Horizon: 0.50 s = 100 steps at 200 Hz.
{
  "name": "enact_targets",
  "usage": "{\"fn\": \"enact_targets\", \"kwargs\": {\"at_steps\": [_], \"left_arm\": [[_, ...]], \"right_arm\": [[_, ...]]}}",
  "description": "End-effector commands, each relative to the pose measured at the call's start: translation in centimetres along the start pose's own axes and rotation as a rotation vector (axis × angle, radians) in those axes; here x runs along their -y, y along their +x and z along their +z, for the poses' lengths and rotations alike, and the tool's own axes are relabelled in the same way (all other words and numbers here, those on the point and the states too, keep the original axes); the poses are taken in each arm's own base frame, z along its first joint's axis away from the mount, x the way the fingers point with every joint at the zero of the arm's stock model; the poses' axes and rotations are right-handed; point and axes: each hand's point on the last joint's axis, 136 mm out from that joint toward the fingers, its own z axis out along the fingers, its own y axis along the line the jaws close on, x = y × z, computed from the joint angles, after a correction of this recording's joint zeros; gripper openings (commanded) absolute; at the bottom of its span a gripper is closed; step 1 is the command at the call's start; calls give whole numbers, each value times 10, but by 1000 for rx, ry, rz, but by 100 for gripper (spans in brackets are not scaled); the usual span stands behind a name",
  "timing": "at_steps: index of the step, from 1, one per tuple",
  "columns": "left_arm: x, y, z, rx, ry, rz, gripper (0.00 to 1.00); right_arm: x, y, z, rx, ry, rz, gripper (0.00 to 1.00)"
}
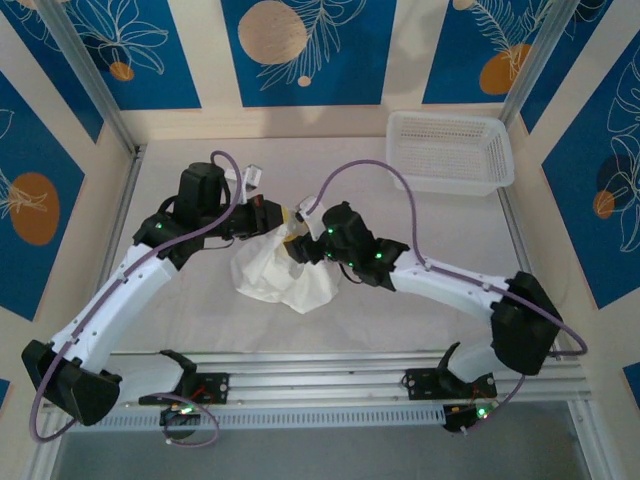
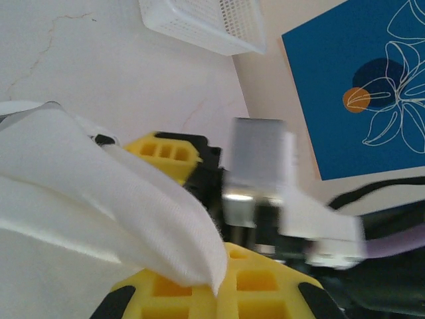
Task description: Fold the inside-out t-shirt
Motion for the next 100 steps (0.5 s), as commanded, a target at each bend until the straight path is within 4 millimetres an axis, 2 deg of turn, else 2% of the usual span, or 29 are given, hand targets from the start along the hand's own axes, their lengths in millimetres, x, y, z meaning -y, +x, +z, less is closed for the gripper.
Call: {"fn": "enact_targets", "kwargs": {"at_steps": [1,14,25,31,45,56,65,75,88,100], "left_arm": [[17,-3,-13,18,48,16,0],[10,-7,-18,46,1,30,0],[-11,-13,-27,88,-123,39,0],[-28,-19,-33,114,-227,64,0],[-82,-34,-52,172,-549,132,0],[-116,-43,-56,186,-711,188,0],[-137,-46,-49,176,-749,196,0],[-150,-46,-37,157,-723,178,0],[-152,-43,-22,132,-666,171,0],[-147,-43,-14,124,-619,171,18]], "right_arm": [[6,-26,6,31,62,-84,49],[-11,-23,5,-5,-37,-63,15],[-33,-24,-7,-19,-174,-28,0],[-48,-26,-19,-22,-285,-3,0],[-80,-35,-56,-14,-578,97,0],[-90,-44,-83,-6,-746,182,0],[-92,-50,-97,-10,-832,236,0],[-90,-55,-105,-20,-870,285,0],[-85,-58,-106,-26,-869,331,0],[-78,-62,-103,-14,-846,369,0]]}}
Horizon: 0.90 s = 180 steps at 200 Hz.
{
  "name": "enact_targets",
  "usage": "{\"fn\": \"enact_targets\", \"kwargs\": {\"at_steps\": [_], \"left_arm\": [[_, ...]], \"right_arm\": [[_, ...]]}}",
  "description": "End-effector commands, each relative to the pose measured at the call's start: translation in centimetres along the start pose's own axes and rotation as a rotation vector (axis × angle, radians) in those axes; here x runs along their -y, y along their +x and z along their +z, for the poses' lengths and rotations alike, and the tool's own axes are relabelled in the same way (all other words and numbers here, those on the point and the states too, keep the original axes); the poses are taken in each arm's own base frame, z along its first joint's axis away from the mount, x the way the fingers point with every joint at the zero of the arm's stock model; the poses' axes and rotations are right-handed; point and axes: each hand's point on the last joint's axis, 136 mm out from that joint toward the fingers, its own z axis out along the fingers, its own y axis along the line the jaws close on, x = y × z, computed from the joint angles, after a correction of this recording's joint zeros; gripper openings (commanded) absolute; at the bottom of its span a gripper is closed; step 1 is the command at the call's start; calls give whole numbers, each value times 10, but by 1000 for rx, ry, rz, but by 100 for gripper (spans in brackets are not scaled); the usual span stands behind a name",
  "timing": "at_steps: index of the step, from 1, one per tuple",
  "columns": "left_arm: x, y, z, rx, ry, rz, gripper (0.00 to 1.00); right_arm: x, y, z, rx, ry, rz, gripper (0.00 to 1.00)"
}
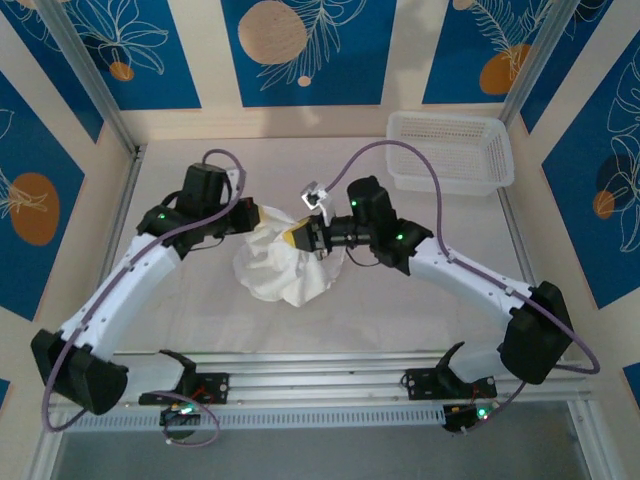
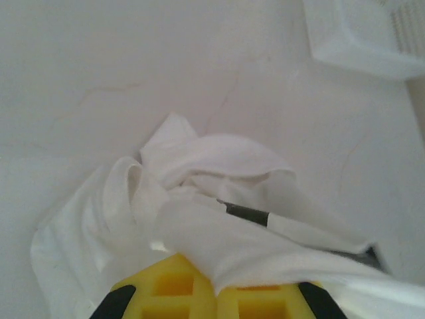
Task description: Fold the inside-out t-shirt
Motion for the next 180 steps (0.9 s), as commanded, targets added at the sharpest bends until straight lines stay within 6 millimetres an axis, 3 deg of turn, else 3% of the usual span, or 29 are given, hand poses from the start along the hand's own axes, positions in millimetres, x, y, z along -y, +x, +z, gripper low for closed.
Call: {"fn": "enact_targets", "kwargs": {"at_steps": [1,16,32,55,75,87,111,143,147,155,163,172,180], "left_arm": [[-42,-12,14,48,-147,24,20],[-39,-15,4,70,-140,14,41],[-28,-17,-21,112,-94,10,59],[9,-8,-58,185,123,0,67],[51,14,-70,199,400,41,67],[67,35,-63,155,469,119,63],[78,68,-31,41,433,257,61],[79,65,12,-10,345,259,71],[79,64,17,-11,338,258,69],[82,60,23,-6,344,263,53],[83,56,26,7,342,264,31],[78,52,28,29,311,249,0],[75,50,27,49,296,246,0]], "right_arm": [[-43,0,-15,-33,-225,119,0],[-25,-8,-13,11,-161,177,0],[7,-13,-9,41,-21,260,0],[43,-12,-8,51,129,358,0],[54,-15,-7,67,159,424,0],[54,-19,-6,77,151,441,0],[52,-24,-6,91,152,454,0],[40,-28,-8,93,142,436,1],[39,-28,-9,93,146,434,2],[39,-28,-10,94,153,433,6],[40,-26,-12,96,167,434,15],[46,-23,-16,100,210,447,25],[54,-19,-20,103,248,465,27]]}}
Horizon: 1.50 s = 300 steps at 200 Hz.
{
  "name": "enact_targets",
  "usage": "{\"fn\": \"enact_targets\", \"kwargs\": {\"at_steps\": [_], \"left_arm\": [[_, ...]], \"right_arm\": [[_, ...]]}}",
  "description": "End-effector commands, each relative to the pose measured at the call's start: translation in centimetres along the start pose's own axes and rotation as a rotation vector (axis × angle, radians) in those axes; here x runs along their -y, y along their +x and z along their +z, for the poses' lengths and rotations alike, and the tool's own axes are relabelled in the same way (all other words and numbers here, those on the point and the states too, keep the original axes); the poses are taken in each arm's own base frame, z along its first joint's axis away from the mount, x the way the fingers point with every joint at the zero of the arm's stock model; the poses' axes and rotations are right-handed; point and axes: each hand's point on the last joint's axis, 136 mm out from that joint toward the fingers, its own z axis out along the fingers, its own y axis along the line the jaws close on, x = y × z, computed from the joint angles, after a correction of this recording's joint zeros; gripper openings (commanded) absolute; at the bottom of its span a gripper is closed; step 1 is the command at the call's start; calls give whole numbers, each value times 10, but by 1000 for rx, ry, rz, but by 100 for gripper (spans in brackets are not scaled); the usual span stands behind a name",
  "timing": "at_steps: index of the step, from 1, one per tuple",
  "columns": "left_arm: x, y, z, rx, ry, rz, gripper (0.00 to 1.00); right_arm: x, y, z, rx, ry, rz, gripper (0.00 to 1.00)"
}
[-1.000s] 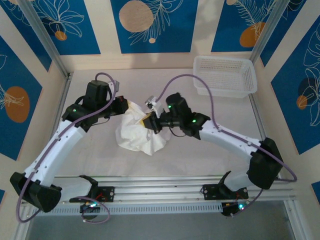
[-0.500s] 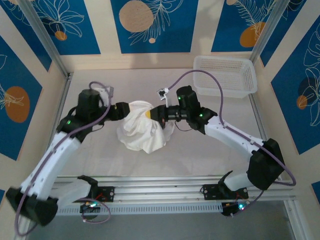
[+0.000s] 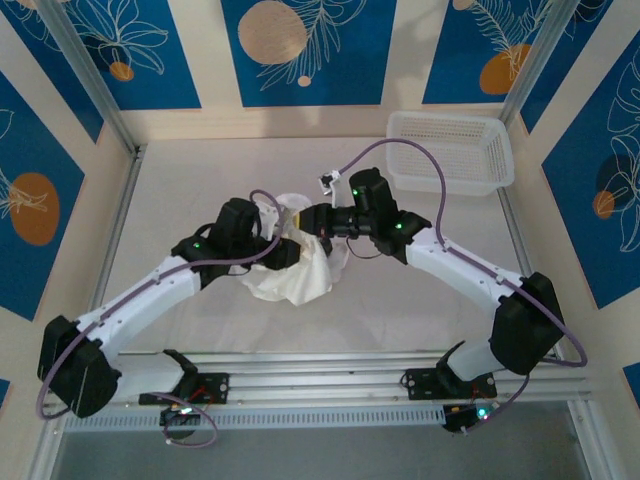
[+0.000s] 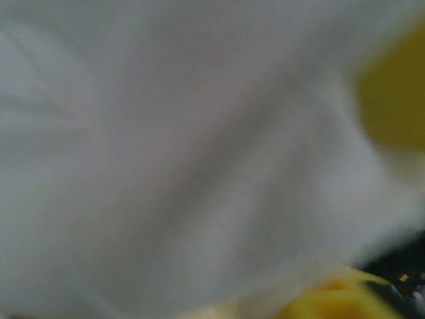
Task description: Fold the inside-out t-shirt
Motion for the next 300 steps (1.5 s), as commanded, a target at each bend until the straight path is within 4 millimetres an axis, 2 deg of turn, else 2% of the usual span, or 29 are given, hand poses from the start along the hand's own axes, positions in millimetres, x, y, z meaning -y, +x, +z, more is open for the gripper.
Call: {"fn": "enact_targets", "kwargs": {"at_steps": [1,8,26,43,63,88,99,107,123,146,154,164,171,185,198,212,224,240,265,286,294,300], "left_arm": [[8,-34,-13,142,-18,57,0],[6,-32,-16,150,-19,57,0],[2,-24,-21,144,-25,53,0],[-8,-11,-23,116,-62,35,0],[-32,6,-25,89,-154,-21,0],[-85,33,-31,48,-328,-190,0],[-101,43,-32,46,-337,-278,0],[-106,45,-31,58,-306,-329,0],[-100,41,-28,91,-216,-357,0],[-78,28,-24,99,-94,-311,2],[-71,24,-25,95,-64,-287,11],[-61,15,-31,114,-34,-246,37],[-56,6,-40,150,-28,-208,50],[-54,-9,-66,239,-97,-136,62],[-50,-22,-86,297,-148,-55,65],[-37,-29,-92,286,-175,39,66],[-24,-32,-85,225,-197,123,67],[-17,-36,-68,141,-231,177,69],[-26,-45,-41,89,-261,155,76],[-38,-53,-28,85,-314,126,81],[-40,-57,-25,91,-315,113,78],[-37,-59,-25,99,-295,108,67]], "right_arm": [[-5,-13,-18,66,52,2,27],[1,-13,-21,70,71,18,25],[12,-14,-26,85,70,54,8],[14,-16,-30,93,39,72,1],[14,-20,-35,94,21,95,1],[18,-24,-46,117,12,123,2],[21,-25,-52,131,10,137,3],[24,-24,-56,139,13,148,5],[29,-23,-61,145,18,156,5],[30,-18,-58,122,-7,169,0],[26,-17,-56,112,-32,165,0],[20,-17,-55,100,-69,150,0],[17,-16,-54,94,-79,140,0],[12,-16,-53,84,-88,121,0],[6,-15,-53,76,-100,98,0],[-1,-14,-51,62,-118,72,0],[-9,-13,-49,47,-135,50,0],[-18,-10,-47,26,-148,29,0],[-33,-7,-44,4,-165,-12,0],[-46,-1,-44,-24,-184,-61,0],[-47,1,-44,-33,-182,-70,0],[-46,2,-46,-33,-173,-71,0]]}}
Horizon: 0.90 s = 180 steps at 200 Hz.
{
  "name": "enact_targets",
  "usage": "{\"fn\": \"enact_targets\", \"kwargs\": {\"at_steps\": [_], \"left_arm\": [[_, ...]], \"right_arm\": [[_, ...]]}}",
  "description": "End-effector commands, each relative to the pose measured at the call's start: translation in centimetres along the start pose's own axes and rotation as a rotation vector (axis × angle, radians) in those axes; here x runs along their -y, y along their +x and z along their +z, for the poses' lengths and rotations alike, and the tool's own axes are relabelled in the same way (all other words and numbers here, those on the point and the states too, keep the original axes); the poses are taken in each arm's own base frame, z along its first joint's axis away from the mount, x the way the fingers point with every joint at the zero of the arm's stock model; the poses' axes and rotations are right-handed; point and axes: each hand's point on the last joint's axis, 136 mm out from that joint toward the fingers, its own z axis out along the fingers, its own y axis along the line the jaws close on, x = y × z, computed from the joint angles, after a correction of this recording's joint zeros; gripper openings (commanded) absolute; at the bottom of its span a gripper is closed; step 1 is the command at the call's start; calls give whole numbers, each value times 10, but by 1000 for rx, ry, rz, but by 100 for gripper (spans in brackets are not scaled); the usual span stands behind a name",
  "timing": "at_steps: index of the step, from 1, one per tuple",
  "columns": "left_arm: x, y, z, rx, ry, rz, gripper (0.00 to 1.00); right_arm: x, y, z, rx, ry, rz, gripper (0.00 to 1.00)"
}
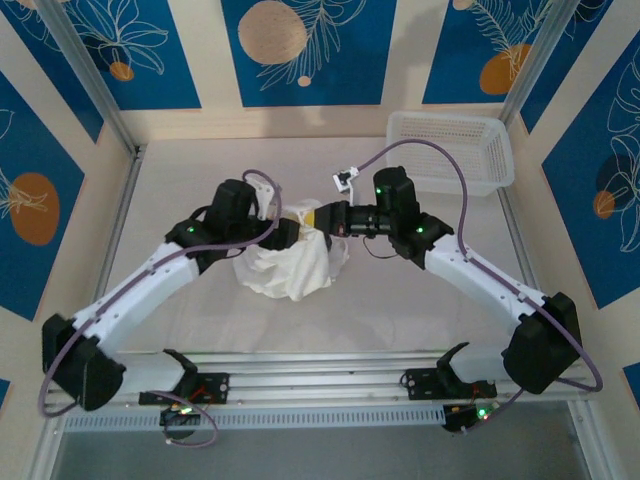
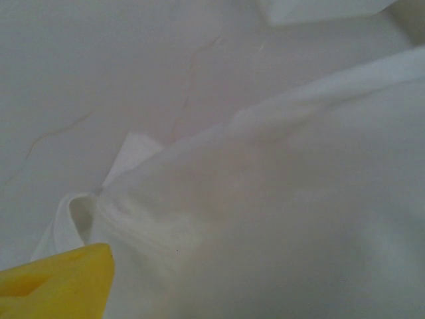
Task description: Fold the inside-out t-shirt
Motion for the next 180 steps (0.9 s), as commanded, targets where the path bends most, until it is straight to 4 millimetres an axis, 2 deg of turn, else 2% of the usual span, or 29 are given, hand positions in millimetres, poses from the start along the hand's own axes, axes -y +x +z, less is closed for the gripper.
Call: {"fn": "enact_targets", "kwargs": {"at_steps": [1,6,15,17,28,40,59,76,88,107,122,130,140,158,180], "left_arm": [[-5,-13,-4,21,-33,-6,65],[-1,-14,-5,28,-4,-13,48],[9,-19,-9,47,81,-32,5],[13,-20,-10,52,110,-39,0],[31,-29,-23,86,284,-107,0],[48,-45,-47,146,484,-202,0],[64,-68,-85,218,658,-283,0],[75,-73,-105,213,714,-278,0],[79,-74,-112,215,726,-277,0],[78,-70,-112,201,719,-277,0],[74,-63,-103,169,697,-286,0],[73,-60,-99,156,697,-291,0],[74,-57,-96,146,704,-294,0],[76,-56,-97,144,713,-288,0],[77,-57,-100,149,714,-274,0]], "right_arm": [[-18,2,-5,-29,-27,-70,0],[-14,2,-6,-25,-10,-64,0],[-2,1,-10,-7,35,-41,0],[1,0,-11,-2,44,-36,0],[26,-2,-17,33,108,9,0],[64,0,-22,57,174,60,0],[127,21,-23,14,294,103,4],[149,38,-20,-38,334,123,5],[144,38,-21,-32,313,122,9],[121,26,-28,27,285,34,29],[96,14,-39,100,289,-123,42],[81,8,-45,149,299,-245,52],[63,3,-49,188,300,-389,59],[35,-1,-48,221,300,-674,65],[5,1,-31,198,236,-938,64]]}}
